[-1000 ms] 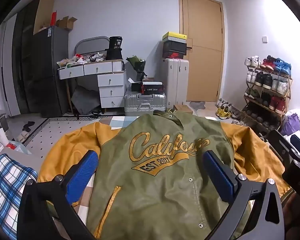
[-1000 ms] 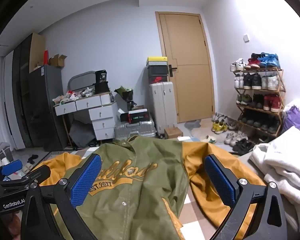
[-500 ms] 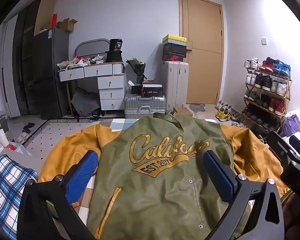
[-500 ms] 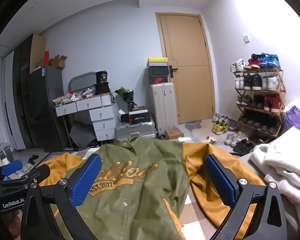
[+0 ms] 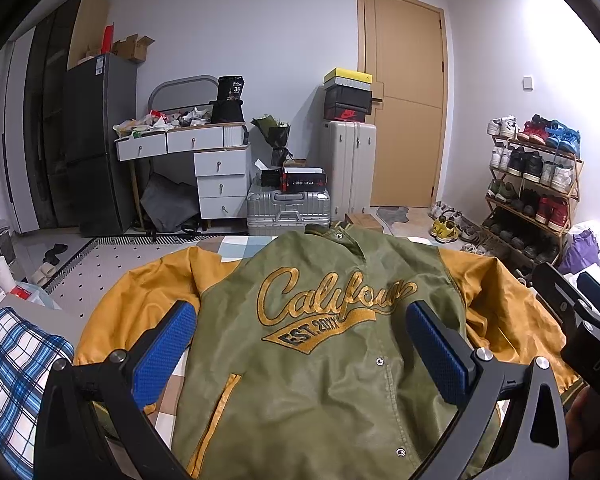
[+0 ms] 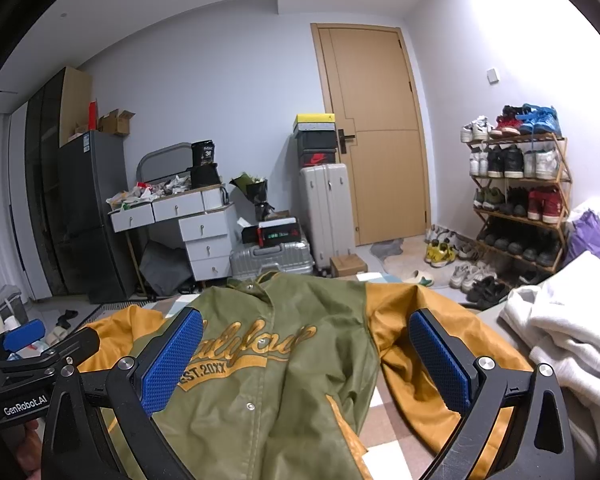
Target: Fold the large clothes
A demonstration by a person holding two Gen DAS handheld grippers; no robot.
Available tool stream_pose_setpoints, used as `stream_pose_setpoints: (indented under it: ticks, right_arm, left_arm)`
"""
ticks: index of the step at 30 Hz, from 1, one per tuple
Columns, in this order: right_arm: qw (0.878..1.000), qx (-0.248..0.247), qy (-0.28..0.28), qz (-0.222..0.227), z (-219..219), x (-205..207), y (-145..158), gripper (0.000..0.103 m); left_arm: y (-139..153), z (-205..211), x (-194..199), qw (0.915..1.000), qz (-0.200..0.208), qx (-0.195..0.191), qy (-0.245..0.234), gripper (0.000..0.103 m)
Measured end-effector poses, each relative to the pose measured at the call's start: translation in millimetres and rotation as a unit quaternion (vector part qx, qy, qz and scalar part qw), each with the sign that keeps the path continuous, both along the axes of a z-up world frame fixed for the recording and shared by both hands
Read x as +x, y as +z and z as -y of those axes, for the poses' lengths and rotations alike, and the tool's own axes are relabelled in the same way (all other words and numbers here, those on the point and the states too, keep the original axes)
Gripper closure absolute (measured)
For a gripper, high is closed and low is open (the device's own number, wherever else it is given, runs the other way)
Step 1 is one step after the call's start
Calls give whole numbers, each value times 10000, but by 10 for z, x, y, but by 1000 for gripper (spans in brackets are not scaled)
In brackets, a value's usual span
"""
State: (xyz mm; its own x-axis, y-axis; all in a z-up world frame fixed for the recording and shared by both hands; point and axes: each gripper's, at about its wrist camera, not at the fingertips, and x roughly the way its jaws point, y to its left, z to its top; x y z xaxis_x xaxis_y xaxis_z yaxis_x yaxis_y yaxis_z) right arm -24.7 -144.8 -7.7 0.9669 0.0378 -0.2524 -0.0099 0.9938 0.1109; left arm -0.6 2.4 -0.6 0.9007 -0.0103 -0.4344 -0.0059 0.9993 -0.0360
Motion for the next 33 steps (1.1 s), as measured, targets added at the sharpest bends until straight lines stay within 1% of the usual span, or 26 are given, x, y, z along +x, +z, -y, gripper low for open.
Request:
stream_pose_setpoints:
  ticks: [33]
  right_arm:
    - [10000, 14, -10, -69, 10, 38, -65, 0]
  left_arm:
    - [-53, 25, 2, 10000, -55, -7, -28, 1]
